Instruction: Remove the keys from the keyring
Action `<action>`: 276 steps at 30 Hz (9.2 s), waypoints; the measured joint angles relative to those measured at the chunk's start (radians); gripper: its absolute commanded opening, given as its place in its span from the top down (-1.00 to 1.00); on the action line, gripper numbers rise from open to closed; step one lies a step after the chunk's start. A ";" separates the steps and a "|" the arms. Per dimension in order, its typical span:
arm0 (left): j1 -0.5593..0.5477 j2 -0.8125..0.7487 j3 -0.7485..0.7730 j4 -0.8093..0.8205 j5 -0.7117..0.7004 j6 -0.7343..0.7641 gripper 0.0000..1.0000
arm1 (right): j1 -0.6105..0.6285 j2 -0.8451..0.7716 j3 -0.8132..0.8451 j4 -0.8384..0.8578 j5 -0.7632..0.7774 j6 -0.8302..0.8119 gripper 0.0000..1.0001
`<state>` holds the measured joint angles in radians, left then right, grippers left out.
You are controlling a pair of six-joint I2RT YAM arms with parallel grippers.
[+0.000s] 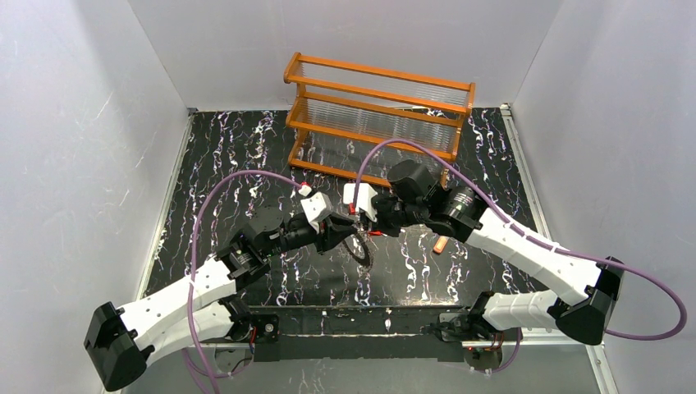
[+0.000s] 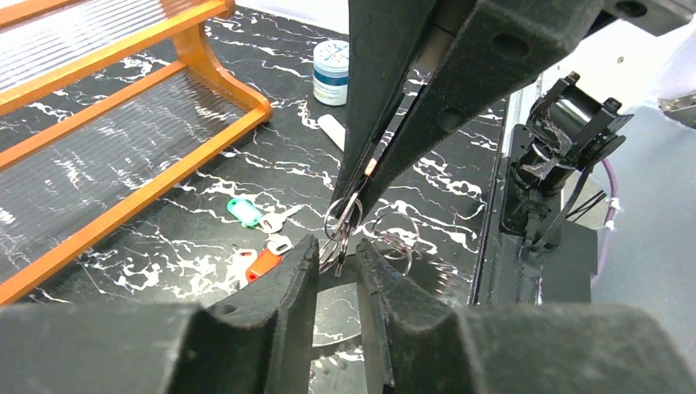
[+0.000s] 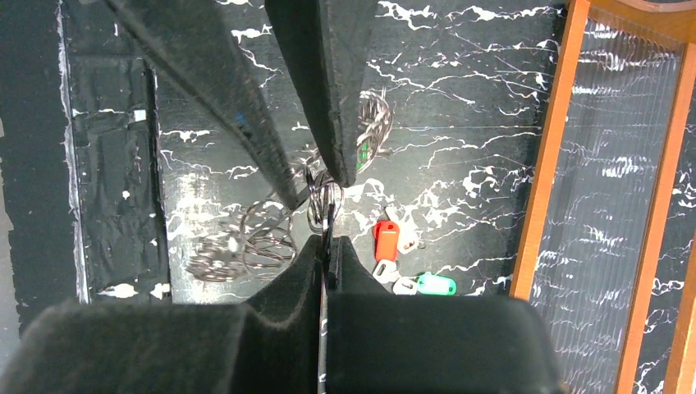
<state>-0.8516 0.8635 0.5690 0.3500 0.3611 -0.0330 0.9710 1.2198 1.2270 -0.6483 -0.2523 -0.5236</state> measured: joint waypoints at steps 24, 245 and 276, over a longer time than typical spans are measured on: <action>0.005 0.032 0.001 0.013 0.100 0.015 0.80 | 0.000 -0.036 -0.031 -0.001 0.009 0.011 0.97; -0.044 0.046 0.032 -0.016 0.142 -0.003 0.67 | -0.029 -0.001 -0.033 0.011 0.150 0.238 0.97; -0.043 -0.011 0.097 -0.195 -0.121 0.153 0.43 | -0.040 -0.023 -0.033 0.005 0.044 0.109 0.97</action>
<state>-0.8948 0.8520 0.6662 0.1551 0.2401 0.1204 0.9314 1.1965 1.1942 -0.6437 -0.2081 -0.4145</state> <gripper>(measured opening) 0.283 0.053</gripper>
